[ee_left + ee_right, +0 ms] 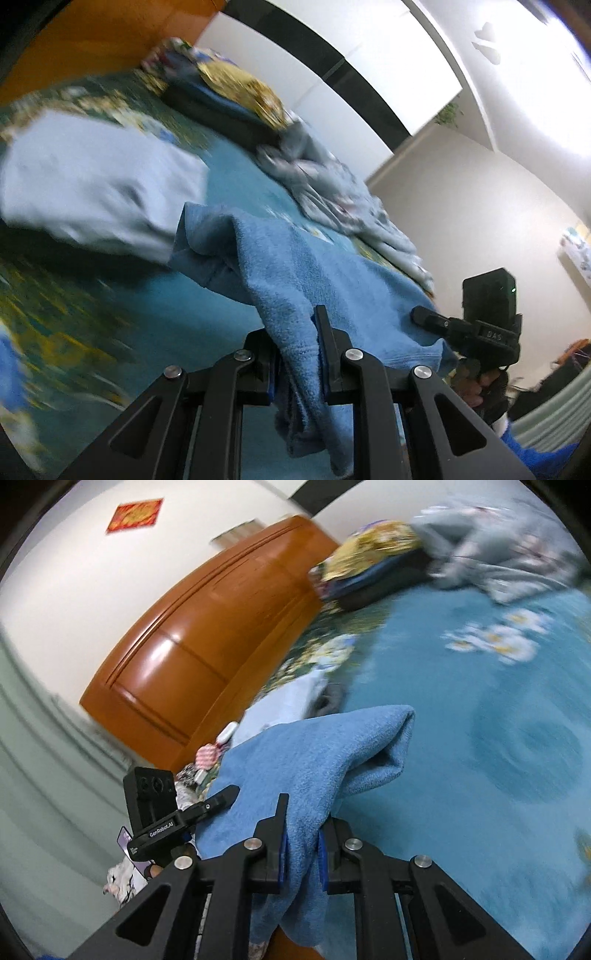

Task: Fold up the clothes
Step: 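Carry the folded sweater with both tools onto the clothes stack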

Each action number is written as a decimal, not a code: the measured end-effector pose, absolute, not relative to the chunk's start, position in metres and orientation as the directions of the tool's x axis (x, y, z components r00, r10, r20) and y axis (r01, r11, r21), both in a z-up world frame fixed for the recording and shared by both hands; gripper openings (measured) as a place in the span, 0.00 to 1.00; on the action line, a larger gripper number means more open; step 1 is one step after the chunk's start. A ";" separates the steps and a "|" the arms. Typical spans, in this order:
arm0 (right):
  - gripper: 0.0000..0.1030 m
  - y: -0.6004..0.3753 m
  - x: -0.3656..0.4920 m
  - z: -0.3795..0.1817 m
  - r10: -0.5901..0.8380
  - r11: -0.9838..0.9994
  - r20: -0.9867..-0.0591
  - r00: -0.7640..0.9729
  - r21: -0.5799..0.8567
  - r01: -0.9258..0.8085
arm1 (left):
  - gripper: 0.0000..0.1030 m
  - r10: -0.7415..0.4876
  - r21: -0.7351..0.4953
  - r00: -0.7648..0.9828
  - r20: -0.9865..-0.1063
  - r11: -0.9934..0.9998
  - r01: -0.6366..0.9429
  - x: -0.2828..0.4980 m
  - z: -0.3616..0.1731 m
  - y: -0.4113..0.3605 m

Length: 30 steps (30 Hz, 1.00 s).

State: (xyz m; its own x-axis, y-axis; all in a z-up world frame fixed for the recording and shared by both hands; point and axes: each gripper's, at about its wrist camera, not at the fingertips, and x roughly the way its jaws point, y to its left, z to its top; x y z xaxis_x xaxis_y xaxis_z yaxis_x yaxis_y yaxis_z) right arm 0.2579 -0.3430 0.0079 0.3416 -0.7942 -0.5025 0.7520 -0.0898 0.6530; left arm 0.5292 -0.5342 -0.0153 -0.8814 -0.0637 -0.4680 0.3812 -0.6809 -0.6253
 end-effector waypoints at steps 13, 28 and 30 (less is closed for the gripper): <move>0.13 -0.559 0.292 0.033 -0.720 0.011 -0.586 0.371 0.525 0.851 | 0.17 -0.315 -0.464 -0.790 -0.526 -0.672 0.577 0.560 0.014 -0.679; 0.15 -0.603 0.282 -0.075 -0.682 -0.007 -0.557 0.475 0.654 0.757 | 0.22 -0.295 -0.590 -0.762 -0.576 -0.496 0.637 0.579 -0.077 -0.736; 0.18 -0.600 0.284 -0.072 -0.675 -0.012 -0.570 0.469 0.644 0.765 | 0.22 -0.305 -0.559 -0.741 -0.599 -0.502 0.659 0.583 -0.070 -0.725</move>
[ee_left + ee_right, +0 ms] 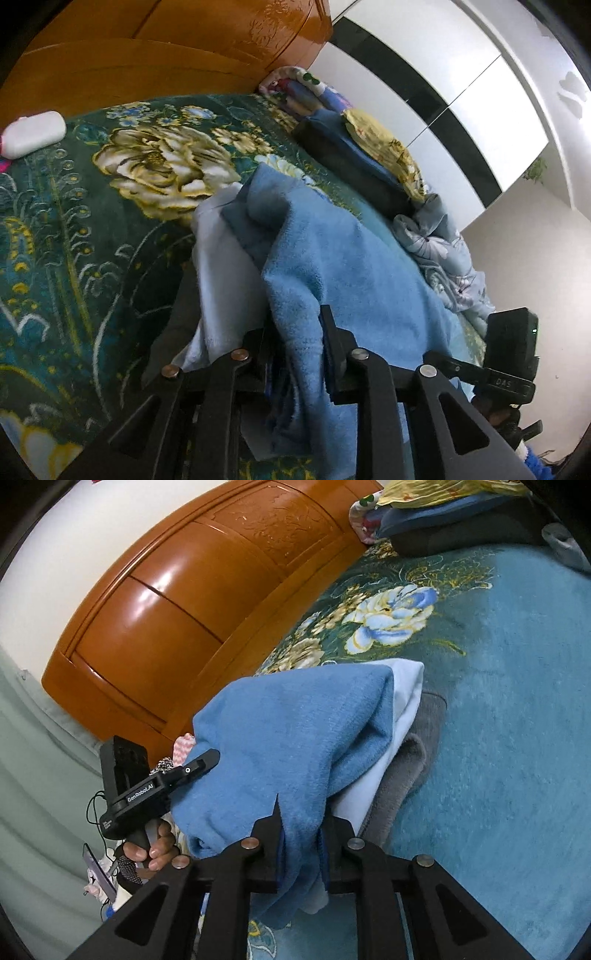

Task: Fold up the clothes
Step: 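Carry the folded sweater with both tools onto the clothes stack, then lower the sweater onto the stack and open both tools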

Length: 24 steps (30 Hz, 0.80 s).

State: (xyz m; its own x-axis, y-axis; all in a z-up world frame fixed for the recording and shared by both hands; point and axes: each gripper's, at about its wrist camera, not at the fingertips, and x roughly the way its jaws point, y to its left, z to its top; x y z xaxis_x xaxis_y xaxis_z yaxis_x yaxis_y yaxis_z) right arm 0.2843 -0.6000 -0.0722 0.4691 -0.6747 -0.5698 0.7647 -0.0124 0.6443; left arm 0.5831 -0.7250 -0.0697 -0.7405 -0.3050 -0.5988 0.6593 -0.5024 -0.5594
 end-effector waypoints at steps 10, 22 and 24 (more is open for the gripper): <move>0.19 -0.548 0.307 -0.008 -0.752 0.053 -0.577 0.319 0.430 0.901 | 0.23 -0.472 -0.330 -0.665 -0.579 -0.610 0.720 0.587 -0.014 -0.657; 0.23 -0.570 0.351 -0.036 -0.677 0.067 -0.641 0.362 0.436 0.897 | 0.24 -0.405 -0.336 -0.612 -0.680 -0.569 0.750 0.559 -0.058 -0.660; 0.23 -0.569 0.352 -0.039 -0.671 0.059 -0.650 0.357 0.433 0.899 | 0.24 -0.399 -0.354 -0.615 -0.680 -0.555 0.752 0.561 -0.058 -0.661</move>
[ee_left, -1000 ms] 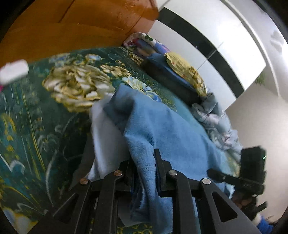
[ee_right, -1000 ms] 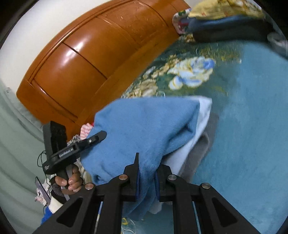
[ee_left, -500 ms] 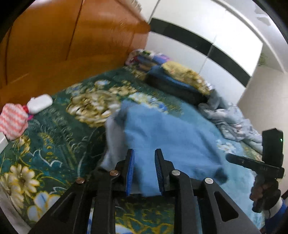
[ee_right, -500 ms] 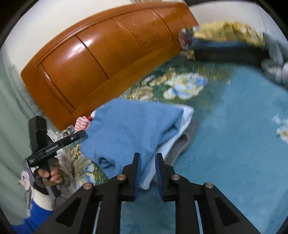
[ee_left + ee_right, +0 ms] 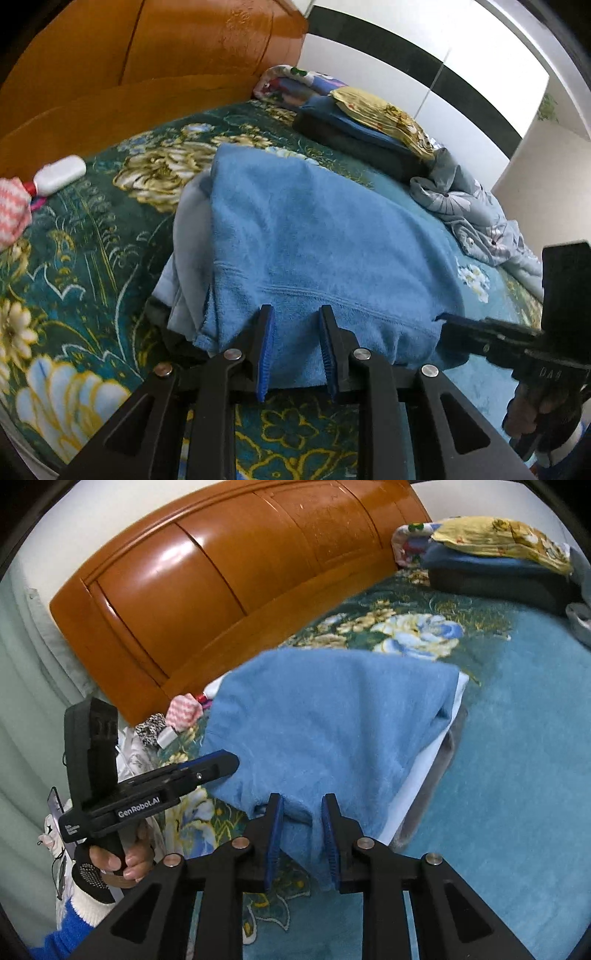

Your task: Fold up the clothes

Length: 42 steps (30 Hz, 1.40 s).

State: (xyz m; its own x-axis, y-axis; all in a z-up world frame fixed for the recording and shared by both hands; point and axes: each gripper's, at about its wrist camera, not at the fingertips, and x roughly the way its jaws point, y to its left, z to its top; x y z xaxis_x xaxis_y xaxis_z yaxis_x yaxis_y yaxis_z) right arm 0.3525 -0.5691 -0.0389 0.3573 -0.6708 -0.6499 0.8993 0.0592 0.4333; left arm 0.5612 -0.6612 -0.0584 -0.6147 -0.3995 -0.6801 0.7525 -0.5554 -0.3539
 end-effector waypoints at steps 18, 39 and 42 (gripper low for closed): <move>0.83 -0.499 0.398 -0.025 -0.666 0.023 -0.691 0.281 0.358 0.934 | 0.83 -0.509 -0.207 -0.511 -0.693 -0.538 0.817 0.573 -0.048 -0.596; 1.00 -0.411 0.435 -0.009 -0.760 -0.129 -0.650 0.007 0.162 0.978 | 0.87 -0.711 -0.170 -0.390 -0.585 -0.363 0.916 0.625 -0.039 -0.506; 1.00 -0.403 0.442 -0.007 -0.751 -0.120 -0.660 0.010 0.152 0.981 | 0.87 -0.755 -0.061 -0.314 -0.576 -0.343 0.937 0.621 -0.029 -0.492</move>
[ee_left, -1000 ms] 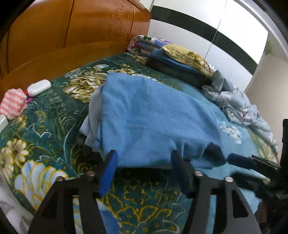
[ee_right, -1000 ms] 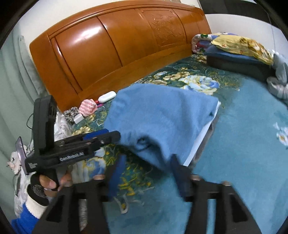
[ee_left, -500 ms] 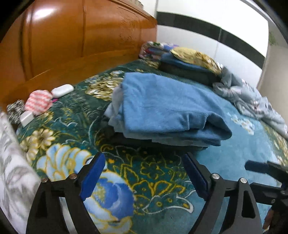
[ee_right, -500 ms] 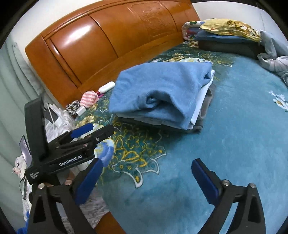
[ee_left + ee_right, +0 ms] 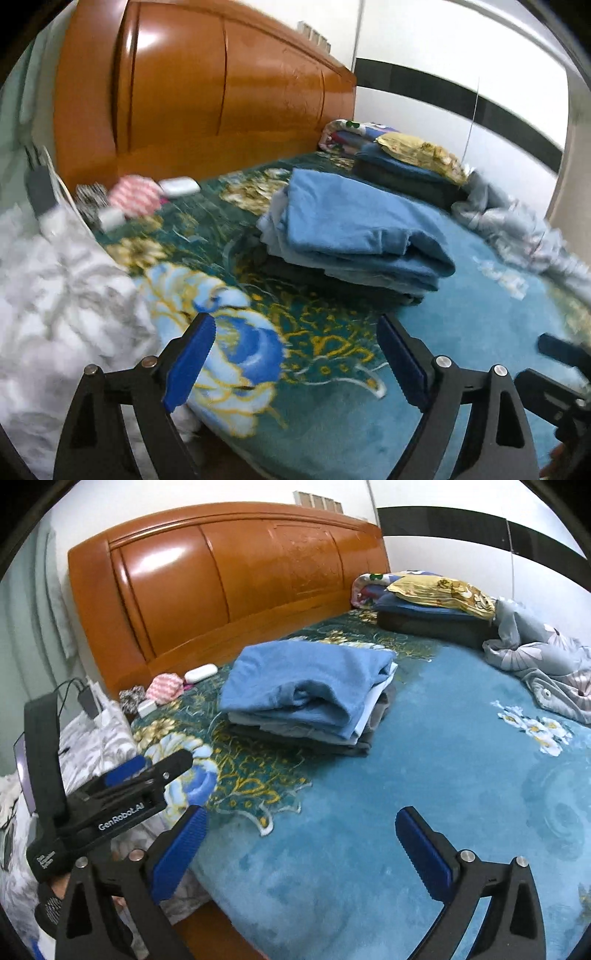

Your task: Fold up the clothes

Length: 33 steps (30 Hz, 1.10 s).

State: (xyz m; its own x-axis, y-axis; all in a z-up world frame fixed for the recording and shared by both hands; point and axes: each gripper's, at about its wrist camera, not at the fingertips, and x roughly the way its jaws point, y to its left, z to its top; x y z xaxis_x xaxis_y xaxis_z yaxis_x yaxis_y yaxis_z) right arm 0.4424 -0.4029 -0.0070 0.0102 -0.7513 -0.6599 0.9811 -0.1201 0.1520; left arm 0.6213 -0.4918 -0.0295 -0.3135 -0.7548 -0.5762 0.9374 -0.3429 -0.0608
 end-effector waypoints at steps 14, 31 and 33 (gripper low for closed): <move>1.00 -0.366 0.464 0.040 -0.723 -0.151 -0.691 -0.026 0.121 0.981 | 0.87 -0.734 0.001 -0.274 -0.621 -0.350 0.937 0.628 0.020 -0.450; 1.00 -0.371 0.458 0.105 -0.745 -0.176 -0.663 -0.071 0.094 0.980 | 0.87 -0.725 0.024 -0.268 -0.634 -0.365 0.931 0.613 0.117 -0.444; 1.00 -0.373 0.455 0.109 -0.747 -0.184 -0.661 -0.069 0.106 0.977 | 0.87 -0.715 0.001 -0.276 -0.643 -0.361 0.933 0.611 0.118 -0.447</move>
